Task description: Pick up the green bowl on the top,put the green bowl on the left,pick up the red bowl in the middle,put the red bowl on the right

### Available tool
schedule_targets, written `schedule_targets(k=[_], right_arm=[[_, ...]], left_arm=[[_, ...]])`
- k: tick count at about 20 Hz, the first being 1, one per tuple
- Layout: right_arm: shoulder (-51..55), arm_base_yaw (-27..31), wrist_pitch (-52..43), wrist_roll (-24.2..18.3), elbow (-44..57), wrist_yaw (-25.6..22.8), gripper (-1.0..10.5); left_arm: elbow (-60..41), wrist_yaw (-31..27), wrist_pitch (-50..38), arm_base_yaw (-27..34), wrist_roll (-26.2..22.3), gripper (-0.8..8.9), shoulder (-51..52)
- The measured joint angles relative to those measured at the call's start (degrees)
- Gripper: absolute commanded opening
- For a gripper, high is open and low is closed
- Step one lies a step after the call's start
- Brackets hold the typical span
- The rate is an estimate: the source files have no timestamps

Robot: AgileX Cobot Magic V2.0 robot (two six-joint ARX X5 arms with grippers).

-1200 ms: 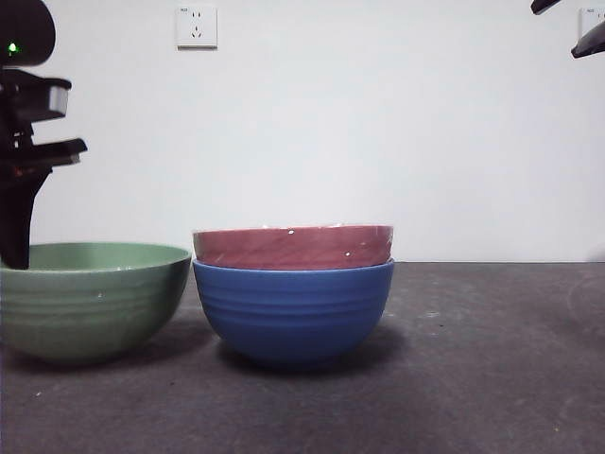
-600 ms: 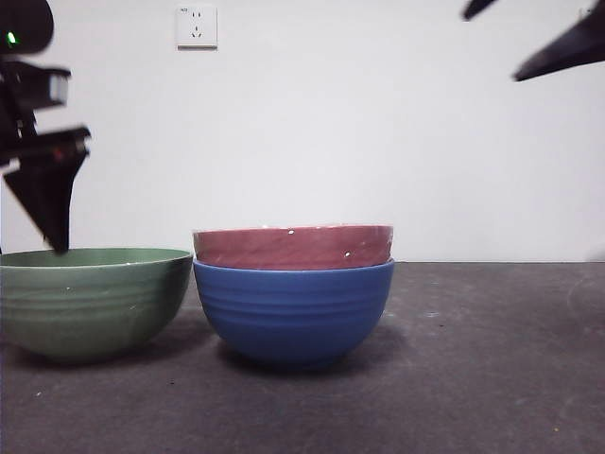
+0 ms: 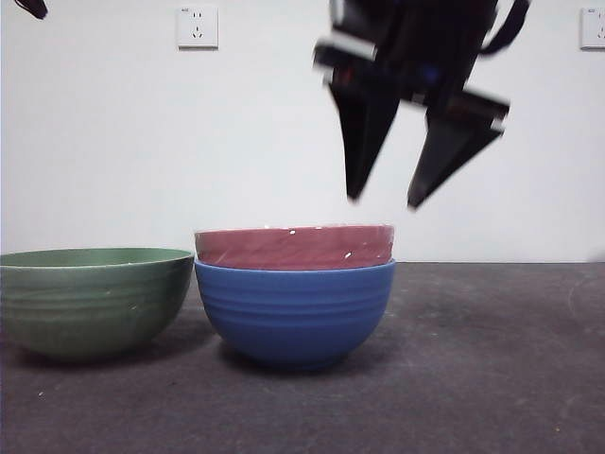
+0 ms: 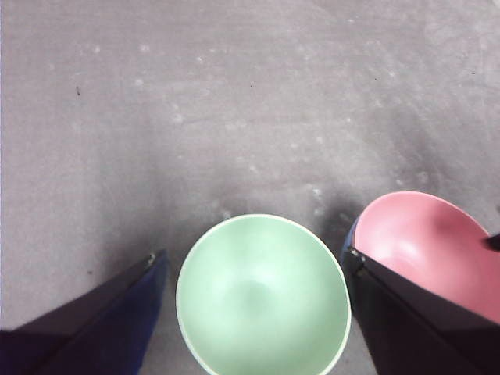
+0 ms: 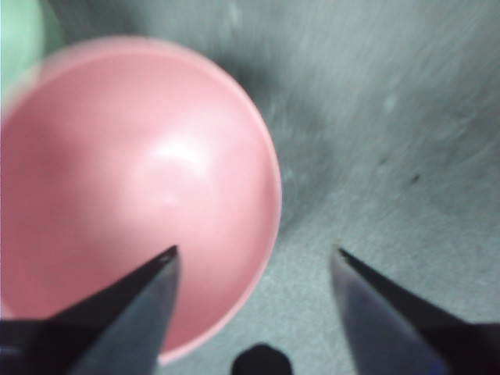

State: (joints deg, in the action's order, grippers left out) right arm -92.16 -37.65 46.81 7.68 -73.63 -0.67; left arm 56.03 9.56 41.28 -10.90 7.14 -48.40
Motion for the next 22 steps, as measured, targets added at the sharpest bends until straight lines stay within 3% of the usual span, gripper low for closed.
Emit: schedule_targets(k=[3, 5, 8, 18, 22], right_arm=[[-4.63, 0.07, -0.74, -0.28, 0.0, -0.33, 2.1], [-5.95, 0.17, -1.27, -0.52, 0.0, -1.09, 0.8], [-5.88, -0.02, -2.08, -0.7, -0.02, -1.03, -0.1], [-5.55, -0.22, -1.86, -0.98, -2.91, -1.01, -0.1], [0.13, -0.2, 0.11, -1.07, -5.2, -0.9, -0.1]], left_arm=[[0.0, 0.0, 1.57, 0.0, 0.0, 3.77, -0.28], [0.0, 0.0, 2.01, 0.0, 0.0, 3.77, -0.44], [0.0, -0.04, 2.43, 0.0, 0.0, 3.77, -0.44], [0.0, -0.15, 2.45, 0.0, 0.0, 3.77, -0.44], [0.0, -0.17, 2.45, 0.0, 0.0, 3.77, -0.46]])
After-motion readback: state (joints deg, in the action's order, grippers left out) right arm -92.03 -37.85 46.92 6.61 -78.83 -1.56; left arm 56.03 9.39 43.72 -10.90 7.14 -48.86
